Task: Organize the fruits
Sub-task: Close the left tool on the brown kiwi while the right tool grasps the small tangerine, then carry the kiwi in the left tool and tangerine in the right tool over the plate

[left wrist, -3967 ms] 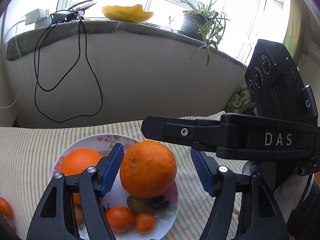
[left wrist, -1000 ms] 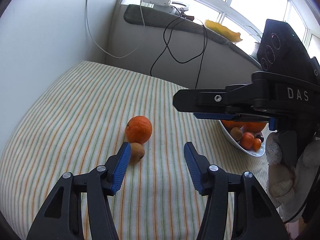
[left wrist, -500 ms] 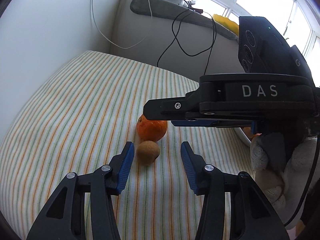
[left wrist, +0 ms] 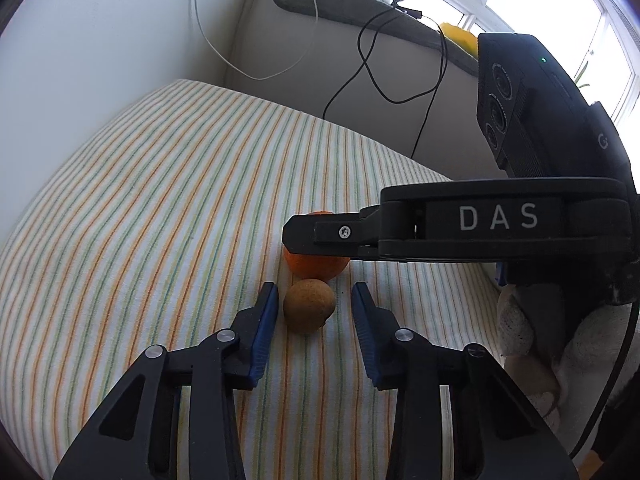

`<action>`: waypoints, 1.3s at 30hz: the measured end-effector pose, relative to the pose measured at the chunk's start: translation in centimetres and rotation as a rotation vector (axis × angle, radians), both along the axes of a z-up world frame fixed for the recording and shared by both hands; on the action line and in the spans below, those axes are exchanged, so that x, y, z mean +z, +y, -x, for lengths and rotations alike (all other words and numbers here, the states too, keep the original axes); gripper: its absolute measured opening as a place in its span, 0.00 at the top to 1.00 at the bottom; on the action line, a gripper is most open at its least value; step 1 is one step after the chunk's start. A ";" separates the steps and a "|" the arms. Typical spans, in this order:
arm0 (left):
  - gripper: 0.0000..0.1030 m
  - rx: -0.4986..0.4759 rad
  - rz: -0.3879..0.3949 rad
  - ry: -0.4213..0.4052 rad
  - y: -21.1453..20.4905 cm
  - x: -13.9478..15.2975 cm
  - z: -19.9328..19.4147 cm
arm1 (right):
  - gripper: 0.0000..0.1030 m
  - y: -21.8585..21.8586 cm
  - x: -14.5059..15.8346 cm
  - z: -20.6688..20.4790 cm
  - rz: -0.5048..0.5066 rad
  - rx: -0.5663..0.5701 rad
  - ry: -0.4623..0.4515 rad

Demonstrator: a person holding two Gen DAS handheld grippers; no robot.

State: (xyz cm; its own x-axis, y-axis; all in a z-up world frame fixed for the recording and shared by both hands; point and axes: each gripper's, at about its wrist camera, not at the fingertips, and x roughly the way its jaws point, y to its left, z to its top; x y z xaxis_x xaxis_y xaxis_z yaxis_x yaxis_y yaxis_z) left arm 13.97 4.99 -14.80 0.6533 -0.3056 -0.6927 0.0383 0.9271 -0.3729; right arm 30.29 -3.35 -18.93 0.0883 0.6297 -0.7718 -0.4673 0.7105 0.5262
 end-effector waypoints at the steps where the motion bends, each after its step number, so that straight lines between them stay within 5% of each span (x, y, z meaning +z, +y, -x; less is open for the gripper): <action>1: 0.73 -0.001 0.003 0.004 0.0 -0.1 -0.4 | 0.61 0.0 -0.3 -0.1 -0.002 -0.001 0.001; 21: 0.76 -0.033 -0.001 -0.069 -1.2 2.0 1.8 | 0.62 -6.9 4.8 3.5 -0.078 -0.052 -0.099; 39: 0.76 -0.191 0.014 -0.129 -8.7 4.6 1.8 | 0.62 -20.1 10.0 7.7 -0.086 -0.210 -0.241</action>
